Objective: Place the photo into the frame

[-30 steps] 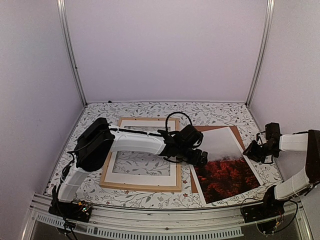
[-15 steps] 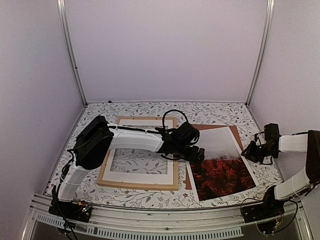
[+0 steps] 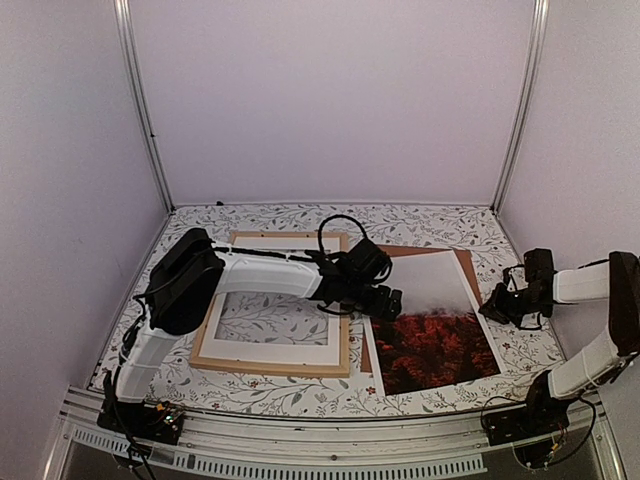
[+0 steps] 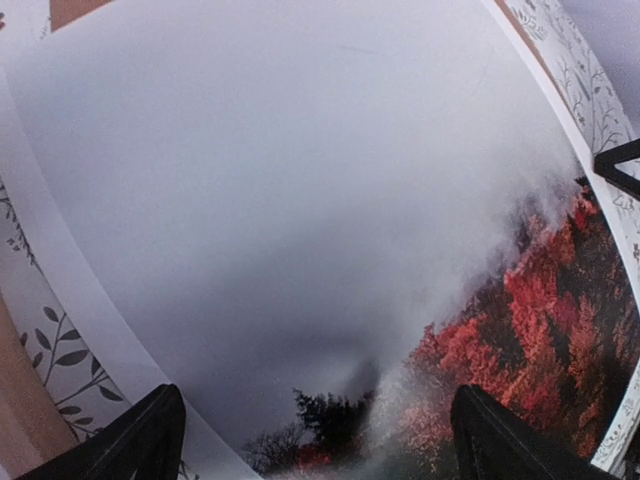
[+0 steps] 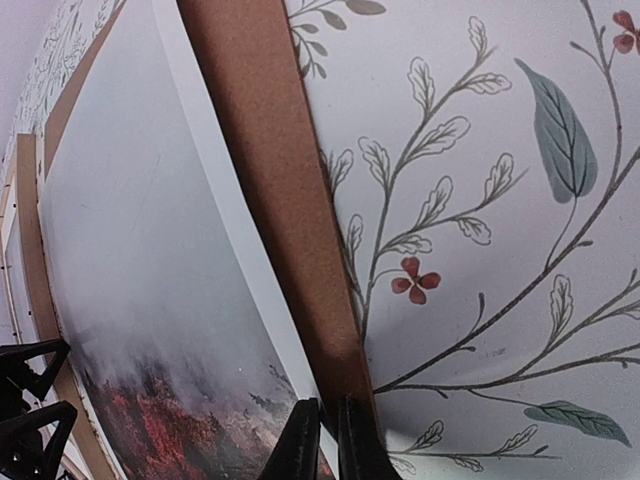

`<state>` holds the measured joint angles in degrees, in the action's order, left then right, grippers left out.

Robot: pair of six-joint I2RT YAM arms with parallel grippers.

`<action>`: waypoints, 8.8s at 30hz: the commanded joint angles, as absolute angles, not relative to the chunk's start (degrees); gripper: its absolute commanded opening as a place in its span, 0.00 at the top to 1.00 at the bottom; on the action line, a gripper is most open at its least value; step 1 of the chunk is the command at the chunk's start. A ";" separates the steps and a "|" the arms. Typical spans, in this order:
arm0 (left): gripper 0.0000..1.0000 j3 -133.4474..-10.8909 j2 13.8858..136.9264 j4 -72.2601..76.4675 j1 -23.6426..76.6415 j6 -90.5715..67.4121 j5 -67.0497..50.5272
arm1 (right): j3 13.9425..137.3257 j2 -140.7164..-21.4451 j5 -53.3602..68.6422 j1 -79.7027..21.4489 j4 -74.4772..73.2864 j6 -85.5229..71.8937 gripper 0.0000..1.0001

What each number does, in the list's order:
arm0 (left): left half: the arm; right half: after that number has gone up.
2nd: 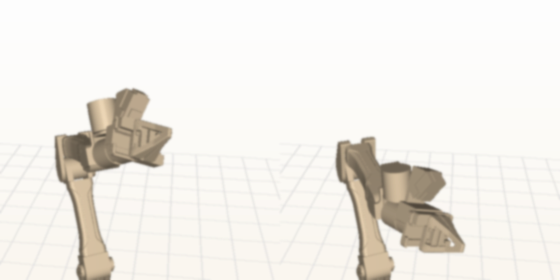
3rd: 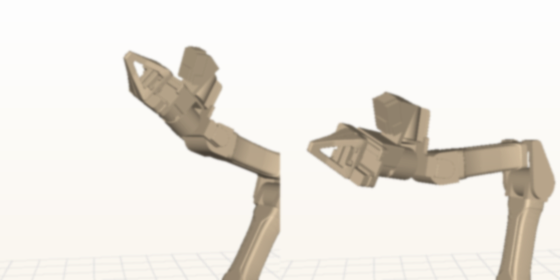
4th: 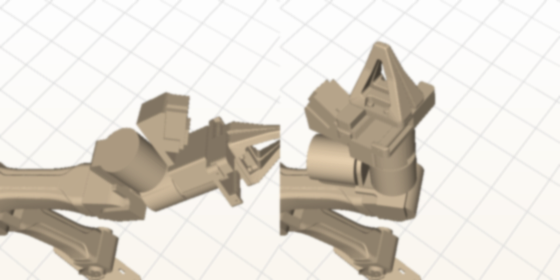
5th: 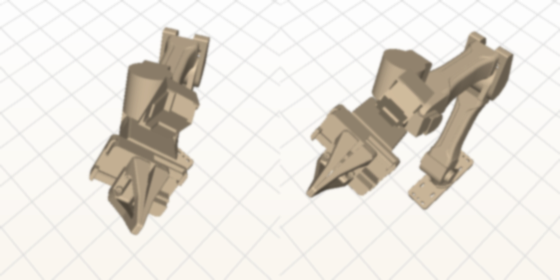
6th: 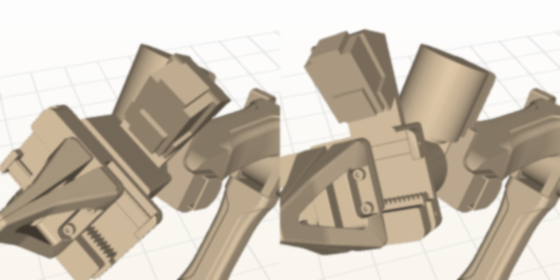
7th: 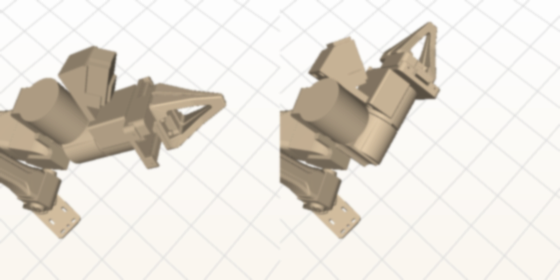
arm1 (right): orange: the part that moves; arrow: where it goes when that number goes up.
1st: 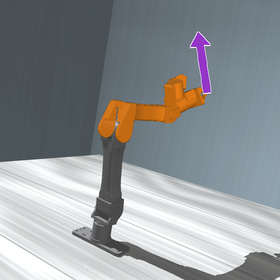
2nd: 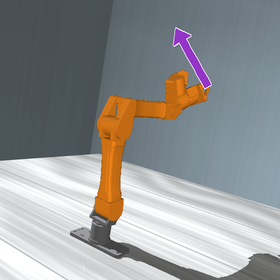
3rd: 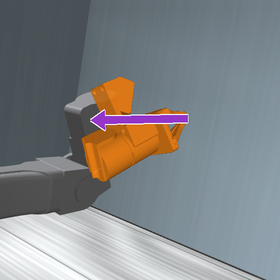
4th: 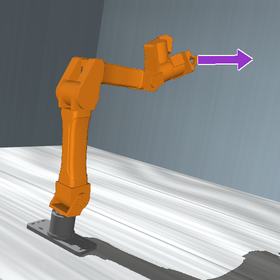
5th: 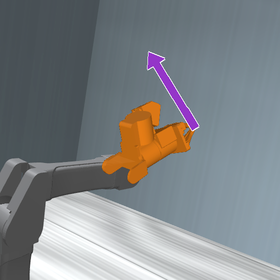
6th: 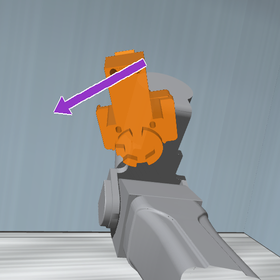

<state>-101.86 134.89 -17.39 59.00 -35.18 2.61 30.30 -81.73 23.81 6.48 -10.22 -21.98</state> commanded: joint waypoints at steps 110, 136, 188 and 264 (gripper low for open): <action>0.05 -100.02 135.42 -15.66 61.54 -35.83 -1.06 | 33.46 -84.71 32.25 14.46 -10.08 -19.34 0.90; 0.05 -100.10 135.01 -15.50 61.44 -35.54 -0.97 | 33.22 -86.31 28.46 14.49 -10.02 -18.72 0.88; 0.00 -83.76 107.07 -4.72 50.78 -19.27 -6.09 | 63.09 -67.44 47.72 -3.12 -30.85 -13.01 1.00; 1.00 -99.67 107.85 -21.20 28.78 13.04 -59.42 | 77.66 -71.48 35.94 -22.68 -46.90 -2.16 0.86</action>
<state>-99.57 111.63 -19.31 28.97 13.23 -60.66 75.44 -70.28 40.12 -22.24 -45.76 -2.31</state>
